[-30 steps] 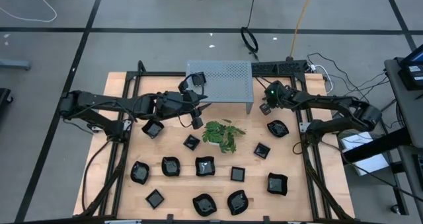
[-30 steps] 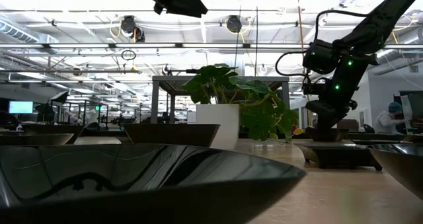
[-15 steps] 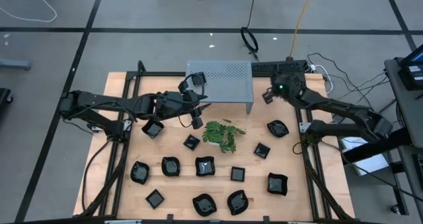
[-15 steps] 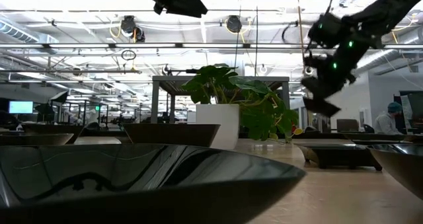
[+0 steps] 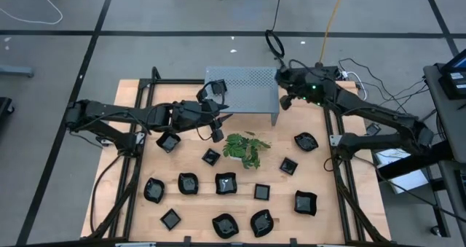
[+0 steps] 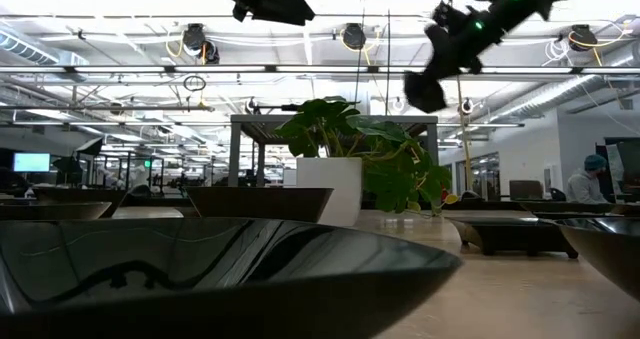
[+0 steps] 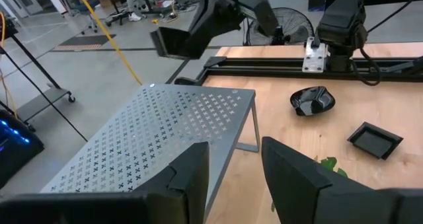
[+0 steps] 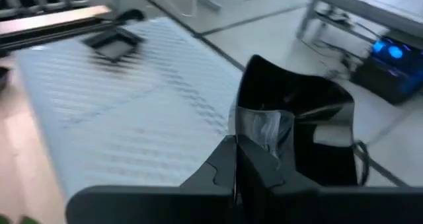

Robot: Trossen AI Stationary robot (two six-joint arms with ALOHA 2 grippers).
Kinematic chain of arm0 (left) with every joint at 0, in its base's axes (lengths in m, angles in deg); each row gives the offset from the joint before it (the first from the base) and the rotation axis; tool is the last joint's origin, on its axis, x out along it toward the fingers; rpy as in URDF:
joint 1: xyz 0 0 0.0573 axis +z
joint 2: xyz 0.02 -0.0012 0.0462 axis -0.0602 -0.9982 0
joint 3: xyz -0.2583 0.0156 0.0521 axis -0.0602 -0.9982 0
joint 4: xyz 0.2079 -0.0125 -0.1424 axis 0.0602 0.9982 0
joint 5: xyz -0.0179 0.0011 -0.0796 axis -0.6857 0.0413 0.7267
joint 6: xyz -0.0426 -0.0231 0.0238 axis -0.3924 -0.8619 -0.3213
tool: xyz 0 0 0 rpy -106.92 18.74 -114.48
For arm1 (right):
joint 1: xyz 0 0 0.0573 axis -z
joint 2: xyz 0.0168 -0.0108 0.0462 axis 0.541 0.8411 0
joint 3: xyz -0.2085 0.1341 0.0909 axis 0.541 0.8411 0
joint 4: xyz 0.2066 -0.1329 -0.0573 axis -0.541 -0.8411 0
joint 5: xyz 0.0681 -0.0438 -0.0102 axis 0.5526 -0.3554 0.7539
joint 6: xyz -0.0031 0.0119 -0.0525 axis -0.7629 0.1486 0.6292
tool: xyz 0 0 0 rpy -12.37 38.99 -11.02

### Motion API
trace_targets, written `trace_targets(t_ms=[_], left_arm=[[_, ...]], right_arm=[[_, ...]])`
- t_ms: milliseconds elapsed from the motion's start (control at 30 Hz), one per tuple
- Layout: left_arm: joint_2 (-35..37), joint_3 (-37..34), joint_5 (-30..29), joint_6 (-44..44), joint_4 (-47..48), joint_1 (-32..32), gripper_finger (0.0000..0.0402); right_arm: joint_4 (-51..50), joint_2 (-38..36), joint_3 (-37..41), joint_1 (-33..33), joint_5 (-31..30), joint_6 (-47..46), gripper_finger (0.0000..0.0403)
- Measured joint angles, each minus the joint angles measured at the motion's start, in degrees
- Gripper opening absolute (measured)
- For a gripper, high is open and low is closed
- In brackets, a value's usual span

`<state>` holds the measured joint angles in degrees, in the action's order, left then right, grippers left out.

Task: Pick & Place Mini shaped plates
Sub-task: Put the distorted square black bowl on the shelf

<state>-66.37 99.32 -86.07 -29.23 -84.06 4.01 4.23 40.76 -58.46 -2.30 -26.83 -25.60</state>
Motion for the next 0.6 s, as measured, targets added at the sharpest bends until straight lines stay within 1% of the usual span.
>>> trace_targets(t_ms=[133,333,500,600], left_arm=[[0.0,0.0,-0.01,-0.11,0.02,0.0,0.0145],[0.0,0.0,0.0,-0.02,0.02,0.0,0.0145],[0.0,0.0,0.0,-0.02,0.04,0.0,0.0145],[0.0,0.0,0.0,0.0,0.07,-0.02,0.0145]], right_arm=[[-0.03,5.2,-2.81,-3.42,0.0,1.74,0.0],[2.13,12.02,-3.04,-5.5,-0.03,7.62,0.0],[3.3,14.55,-3.09,-5.49,-0.07,7.84,0.0002],[3.29,14.74,-3.09,-5.46,-0.06,7.82,0.0017]])
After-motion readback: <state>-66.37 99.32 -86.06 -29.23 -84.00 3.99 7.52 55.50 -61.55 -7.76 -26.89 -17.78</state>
